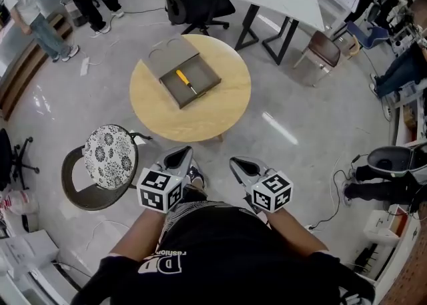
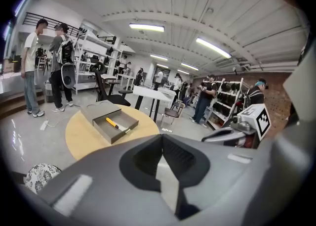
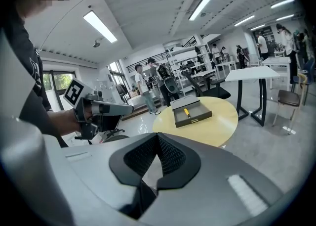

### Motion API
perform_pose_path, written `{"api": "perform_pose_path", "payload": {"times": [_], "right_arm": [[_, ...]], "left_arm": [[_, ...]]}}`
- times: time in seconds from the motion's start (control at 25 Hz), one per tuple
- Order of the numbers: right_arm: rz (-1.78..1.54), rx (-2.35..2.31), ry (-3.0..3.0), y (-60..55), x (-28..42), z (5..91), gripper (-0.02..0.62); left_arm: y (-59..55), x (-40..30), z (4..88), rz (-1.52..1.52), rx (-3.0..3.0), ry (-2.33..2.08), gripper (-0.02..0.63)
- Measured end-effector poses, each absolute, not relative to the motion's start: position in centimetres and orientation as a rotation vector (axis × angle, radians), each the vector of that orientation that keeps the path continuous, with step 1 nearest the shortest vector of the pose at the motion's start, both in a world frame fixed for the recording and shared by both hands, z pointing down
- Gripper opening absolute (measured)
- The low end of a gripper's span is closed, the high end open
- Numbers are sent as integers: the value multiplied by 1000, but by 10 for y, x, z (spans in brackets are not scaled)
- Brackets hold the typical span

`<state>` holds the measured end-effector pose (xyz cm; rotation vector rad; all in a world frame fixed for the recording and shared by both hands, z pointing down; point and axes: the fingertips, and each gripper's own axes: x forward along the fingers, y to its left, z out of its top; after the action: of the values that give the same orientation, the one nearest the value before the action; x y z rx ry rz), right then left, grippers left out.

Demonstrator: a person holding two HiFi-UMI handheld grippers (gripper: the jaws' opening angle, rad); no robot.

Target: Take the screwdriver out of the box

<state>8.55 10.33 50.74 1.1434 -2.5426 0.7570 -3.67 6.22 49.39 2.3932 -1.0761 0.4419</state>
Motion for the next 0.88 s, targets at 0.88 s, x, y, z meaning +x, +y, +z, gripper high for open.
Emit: {"api": "perform_pose_path", "payload": {"times": [0.88], "right_arm": [[676, 1047, -2459, -108, -4, 498, 0]], "left_arm": [[-150, -126, 494, 413, 2399, -1084, 58]]}}
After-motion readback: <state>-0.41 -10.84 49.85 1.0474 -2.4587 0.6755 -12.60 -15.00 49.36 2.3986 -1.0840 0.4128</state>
